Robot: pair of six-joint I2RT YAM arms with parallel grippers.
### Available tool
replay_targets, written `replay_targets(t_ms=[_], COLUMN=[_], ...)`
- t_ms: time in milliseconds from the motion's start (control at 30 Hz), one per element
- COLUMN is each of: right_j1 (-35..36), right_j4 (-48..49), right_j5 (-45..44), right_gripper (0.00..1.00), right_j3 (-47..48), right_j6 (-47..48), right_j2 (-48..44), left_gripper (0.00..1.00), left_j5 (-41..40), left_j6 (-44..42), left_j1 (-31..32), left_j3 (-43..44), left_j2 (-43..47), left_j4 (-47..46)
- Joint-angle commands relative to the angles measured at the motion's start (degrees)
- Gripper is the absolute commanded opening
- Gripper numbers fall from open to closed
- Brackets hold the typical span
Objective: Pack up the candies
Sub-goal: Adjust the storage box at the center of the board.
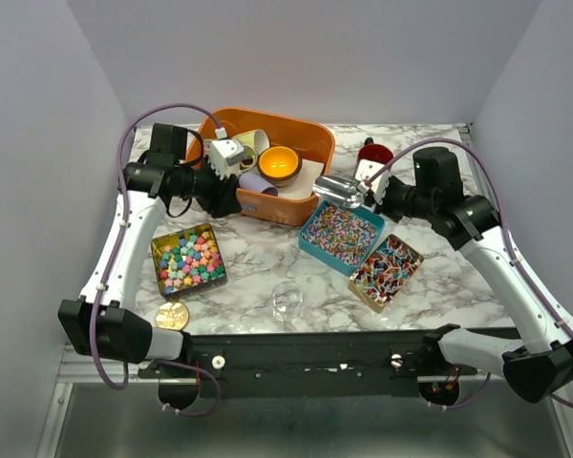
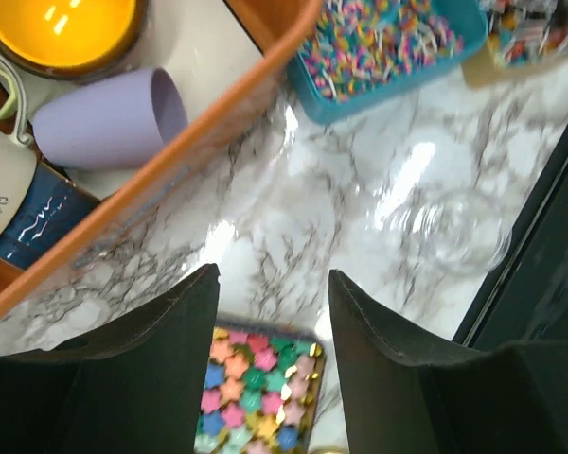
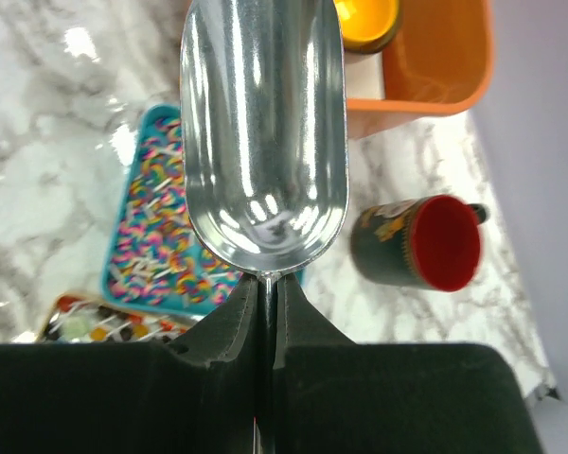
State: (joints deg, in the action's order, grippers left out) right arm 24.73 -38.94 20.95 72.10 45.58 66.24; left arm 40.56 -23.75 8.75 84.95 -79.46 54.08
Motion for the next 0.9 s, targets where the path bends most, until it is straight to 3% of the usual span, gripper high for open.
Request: replay_targets(t_ms=[0,100,200,267,300,433,533,633,800,867], right_j1=[-0.30,-0.30,-0.38,-0.47,-0.82,-6.69,-10.47,-13.47,-15.41,-16.73], right_j4=[-14.31,-15.82,-15.29,-17.12,-18.70,-28.18,-32.93,-34.97,-34.02,-29.46], right_j5=[6.82,8.58,5.08,2.35,1.82,-1.42,-5.81,-8.46,-9.09,-9.52], right_gripper=[0.01,0.01,0.01,0.01,0.01,0.01,0.01,0.01,0.01,0.01], right_j3=[2.35,2.34,2.79,2.26,2.17,1.21,2.08,4.45,7.19,4.99], right_j6=[-0.94,-0.93,-2.87,-0.77,0.37,13.60,25.46,31.48,25.98,18.96], right_j2=[-0.67,-0.15,-0.05,0.03,0.12,-0.58,-0.76,-0.06,3.28,3.46], left_gripper=[0.61,0.61,0.61,0.59,0.59,0.58,0.57,0.57,0.56,0.56], left_j5=[-2.23,-5.40,-2.51,-2.41,-4.33,-8.12,-8.12,-11.01,-12.34,-15.22], left_j6=[-28.36,-26.01,-23.82,-18.99,-17.66,-14.85,-10.63,-3.08,5.27,6.95], left_j1=[0.65,1.79,2.93,6.17,11.41,20.49,22.53,24.55,27.36,29.56], left_j3=[-5.40,-8.56,-10.50,-13.12,-13.66,-14.72,-15.68,-18.93,-23.51,-22.90], left_j2=[5.62,5.81,6.59,7.65,8.09,5.90,4.49,5.02,3.27,1.69], left_j4=[14.82,12.80,10.71,2.92,0.69,-4.34,-8.54,-17.67,-29.64,-32.80])
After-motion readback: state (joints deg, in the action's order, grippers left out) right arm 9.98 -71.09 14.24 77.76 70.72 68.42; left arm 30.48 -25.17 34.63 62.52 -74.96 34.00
